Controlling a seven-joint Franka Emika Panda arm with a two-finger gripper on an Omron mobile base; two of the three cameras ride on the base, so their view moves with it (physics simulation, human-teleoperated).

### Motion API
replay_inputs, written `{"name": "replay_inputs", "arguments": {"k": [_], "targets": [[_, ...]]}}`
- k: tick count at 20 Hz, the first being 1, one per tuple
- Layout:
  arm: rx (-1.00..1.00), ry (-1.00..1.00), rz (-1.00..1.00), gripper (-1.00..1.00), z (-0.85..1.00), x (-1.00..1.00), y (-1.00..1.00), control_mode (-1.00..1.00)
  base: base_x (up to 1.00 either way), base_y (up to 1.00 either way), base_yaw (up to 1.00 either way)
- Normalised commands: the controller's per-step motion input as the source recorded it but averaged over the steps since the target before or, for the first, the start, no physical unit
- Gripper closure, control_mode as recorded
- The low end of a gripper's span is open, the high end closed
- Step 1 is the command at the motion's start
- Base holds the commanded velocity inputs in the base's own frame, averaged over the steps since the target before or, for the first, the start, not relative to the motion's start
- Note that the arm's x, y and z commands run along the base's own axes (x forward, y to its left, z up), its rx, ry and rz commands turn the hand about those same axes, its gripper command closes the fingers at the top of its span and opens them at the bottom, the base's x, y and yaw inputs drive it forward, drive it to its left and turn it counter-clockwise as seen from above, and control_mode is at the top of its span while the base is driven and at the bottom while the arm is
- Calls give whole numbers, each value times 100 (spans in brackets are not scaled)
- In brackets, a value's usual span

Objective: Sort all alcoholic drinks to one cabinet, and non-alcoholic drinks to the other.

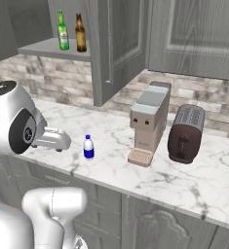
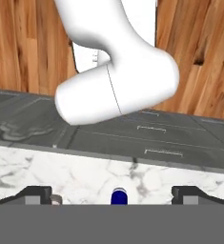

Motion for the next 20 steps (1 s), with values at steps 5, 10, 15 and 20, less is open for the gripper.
{"name": "replay_inputs", "arguments": {"k": [5, 10, 15, 20], "targets": [[0, 0, 0, -100, 0, 0, 0, 100, 36, 1, -12], [0, 0, -1, -100, -53, 24, 10, -100, 4, 1, -1], [0, 0, 0, -100, -67, 57, 12, -100, 0, 0, 0], [0, 0, 0, -100, -37, 30, -3, -100, 0, 0, 0]]}}
